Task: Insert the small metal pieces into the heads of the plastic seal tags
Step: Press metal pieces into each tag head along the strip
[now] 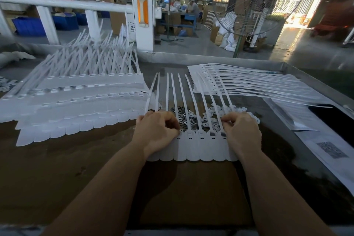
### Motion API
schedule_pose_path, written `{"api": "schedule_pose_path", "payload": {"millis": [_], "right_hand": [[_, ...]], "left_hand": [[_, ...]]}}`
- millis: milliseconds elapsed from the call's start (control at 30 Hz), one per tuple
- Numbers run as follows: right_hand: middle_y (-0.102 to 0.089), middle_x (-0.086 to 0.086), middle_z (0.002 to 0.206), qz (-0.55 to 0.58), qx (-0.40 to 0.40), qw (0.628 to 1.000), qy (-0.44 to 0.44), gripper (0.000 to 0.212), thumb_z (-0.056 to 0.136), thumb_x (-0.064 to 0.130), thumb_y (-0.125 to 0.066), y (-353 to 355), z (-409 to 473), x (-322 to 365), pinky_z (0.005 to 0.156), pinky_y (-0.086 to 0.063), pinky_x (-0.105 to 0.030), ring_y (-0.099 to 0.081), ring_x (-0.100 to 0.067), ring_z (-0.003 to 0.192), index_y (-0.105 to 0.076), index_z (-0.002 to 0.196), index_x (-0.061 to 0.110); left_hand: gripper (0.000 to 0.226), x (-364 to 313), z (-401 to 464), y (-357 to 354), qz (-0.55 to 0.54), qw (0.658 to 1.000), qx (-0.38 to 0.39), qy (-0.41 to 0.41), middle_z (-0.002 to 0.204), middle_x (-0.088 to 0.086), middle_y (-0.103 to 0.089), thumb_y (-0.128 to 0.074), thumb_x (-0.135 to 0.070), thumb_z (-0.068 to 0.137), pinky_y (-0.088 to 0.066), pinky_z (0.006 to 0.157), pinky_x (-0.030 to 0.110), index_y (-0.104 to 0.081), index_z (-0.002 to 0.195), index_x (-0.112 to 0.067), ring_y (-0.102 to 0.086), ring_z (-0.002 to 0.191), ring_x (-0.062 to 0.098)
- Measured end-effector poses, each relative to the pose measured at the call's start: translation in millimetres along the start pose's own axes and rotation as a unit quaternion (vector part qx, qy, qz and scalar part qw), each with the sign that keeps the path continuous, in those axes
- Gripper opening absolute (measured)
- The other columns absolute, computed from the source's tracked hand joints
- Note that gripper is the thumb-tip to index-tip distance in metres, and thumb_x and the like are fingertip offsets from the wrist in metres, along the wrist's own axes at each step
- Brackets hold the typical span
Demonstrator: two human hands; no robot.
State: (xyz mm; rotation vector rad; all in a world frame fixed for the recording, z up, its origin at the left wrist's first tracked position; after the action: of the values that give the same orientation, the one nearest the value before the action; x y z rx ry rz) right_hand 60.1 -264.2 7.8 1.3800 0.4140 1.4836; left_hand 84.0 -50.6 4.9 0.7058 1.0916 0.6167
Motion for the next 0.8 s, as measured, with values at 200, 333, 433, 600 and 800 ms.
{"api": "schedule_pose_path", "payload": {"millis": [200,333,433,600,800], "right_hand": [[-0.066,-0.001,0.104,0.015,-0.033,0.999,0.004,0.016,0.09,0.02,-0.059,4.3,-1.8,0.0,0.087,-0.048,-0.043,-0.058,-0.02,0.098,-0.068,0.103,0.021],[-0.067,-0.001,0.103,0.009,-0.041,0.999,0.007,0.017,0.09,0.021,-0.059,4.6,-2.3,1.1,0.087,-0.049,-0.043,-0.059,-0.019,0.097,-0.068,0.105,0.022],[-0.065,0.002,0.092,0.0,-0.048,0.999,0.008,0.016,0.091,0.021,-0.057,5.4,-2.3,1.3,0.084,-0.05,-0.043,-0.059,-0.017,0.089,-0.069,0.101,0.021],[-0.053,0.008,0.074,0.001,-0.046,0.999,-0.007,0.016,0.094,0.024,-0.052,4.2,0.3,-1.2,0.083,-0.048,-0.043,-0.054,-0.013,0.08,-0.067,0.092,0.018],[-0.062,-0.005,0.093,0.028,-0.084,0.996,0.005,0.018,0.094,0.021,-0.051,11.3,-1.8,1.8,0.088,-0.045,-0.046,-0.058,-0.023,0.094,-0.063,0.098,0.008]], "left_hand": [[0.021,0.3,0.7,-2.4,0.004,1.0,0.003,-0.002,0.079,-0.023,-0.054,-0.067,-0.031,0.079,-0.019,0.082,0.029,-0.053,0.066,-0.041,-0.049,0.094,0.009],[0.023,1.1,0.1,-2.3,0.003,1.0,0.001,-0.001,0.076,-0.025,-0.053,-0.067,-0.032,0.079,-0.019,0.081,0.029,-0.052,0.065,-0.042,-0.048,0.092,0.009],[0.022,1.2,0.4,-1.8,0.002,1.0,0.002,-0.002,0.077,-0.024,-0.053,-0.067,-0.031,0.079,-0.019,0.081,0.029,-0.053,0.065,-0.041,-0.049,0.092,0.008],[0.022,0.3,0.2,-1.3,0.003,1.0,0.003,-0.003,0.077,-0.024,-0.054,-0.067,-0.031,0.079,-0.019,0.081,0.029,-0.052,0.066,-0.041,-0.049,0.092,0.009],[0.024,-0.9,0.2,0.3,0.003,1.0,-0.002,-0.005,0.078,-0.024,-0.054,-0.068,-0.03,0.079,-0.019,0.08,0.028,-0.052,0.064,-0.041,-0.049,0.092,0.008]]}}
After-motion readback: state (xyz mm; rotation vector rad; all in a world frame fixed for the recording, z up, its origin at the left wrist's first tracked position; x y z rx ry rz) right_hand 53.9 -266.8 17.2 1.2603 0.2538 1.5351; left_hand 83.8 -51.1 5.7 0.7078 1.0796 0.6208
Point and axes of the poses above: each hand's wrist, its own z-axis towards the middle knuckle, its own y-axis out of the back of the hand, x = y × z, the point moved 9 cm from there along z, towards the middle knuckle
